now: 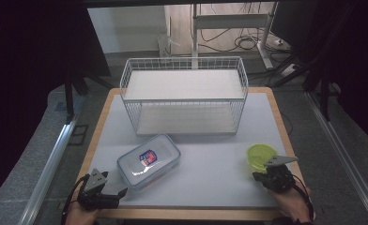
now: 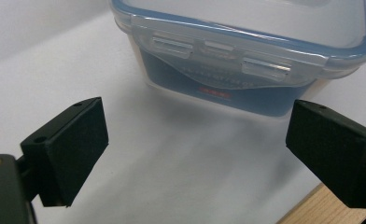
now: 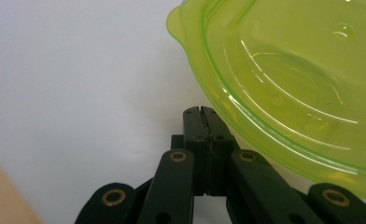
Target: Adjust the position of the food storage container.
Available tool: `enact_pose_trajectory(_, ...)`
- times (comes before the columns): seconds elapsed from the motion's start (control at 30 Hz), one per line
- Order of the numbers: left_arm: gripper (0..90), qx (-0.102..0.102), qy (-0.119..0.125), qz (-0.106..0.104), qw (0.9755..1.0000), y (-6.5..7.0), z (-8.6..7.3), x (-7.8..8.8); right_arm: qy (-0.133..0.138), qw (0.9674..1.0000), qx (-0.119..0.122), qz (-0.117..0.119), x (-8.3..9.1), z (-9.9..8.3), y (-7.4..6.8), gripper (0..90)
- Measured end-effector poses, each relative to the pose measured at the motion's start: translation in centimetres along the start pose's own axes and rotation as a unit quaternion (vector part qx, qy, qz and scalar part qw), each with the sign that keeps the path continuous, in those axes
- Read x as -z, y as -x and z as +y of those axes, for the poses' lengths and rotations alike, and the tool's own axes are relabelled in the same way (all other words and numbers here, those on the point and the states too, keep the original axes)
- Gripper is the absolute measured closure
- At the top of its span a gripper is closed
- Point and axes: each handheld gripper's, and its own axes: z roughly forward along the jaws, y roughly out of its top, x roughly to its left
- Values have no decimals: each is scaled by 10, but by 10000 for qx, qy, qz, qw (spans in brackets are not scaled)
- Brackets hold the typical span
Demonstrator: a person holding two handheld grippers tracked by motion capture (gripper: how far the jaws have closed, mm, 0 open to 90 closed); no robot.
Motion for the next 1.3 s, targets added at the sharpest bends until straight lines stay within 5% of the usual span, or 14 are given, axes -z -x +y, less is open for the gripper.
enact_pose_trajectory(0.1, 52, 49, 15, 5, 10000, -1, 0, 0, -59, 10000, -52, -18, -2, 1, 3, 892)
enact_pose_trajectory(0.5, 76, 395, -15, 53, 9992, -6, 1, 8, 132, 9996, 227, 138, 4, 6, -22, 872)
enact_pose_trajectory(0.63, 250, 393, 11, 81, 9992, -6, 4, 12, 264, 9992, 208, 215, 4, 11, -25, 865)
enact_pose_trajectory(0.7, 428, 490, 50, -76, 9988, -9, 5, 12, 382, 9988, 176, 270, 5, 15, -28, 856)
enact_pose_trajectory(0.97, 760, 825, -219, -356, 9957, -14, 11, -3, 563, 9973, 187, 434, -2, 31, -41, 855)
enact_pose_trajectory(1.17, 890, 986, -229, -224, 9946, -19, 18, -8, 651, 9963, 236, 501, -9, 42, -48, 881)
enact_pose_trajectory(1.3, 896, 968, -347, -194, 9945, -21, 18, -15, 725, 9957, 233, 535, -14, 48, -50, 888)
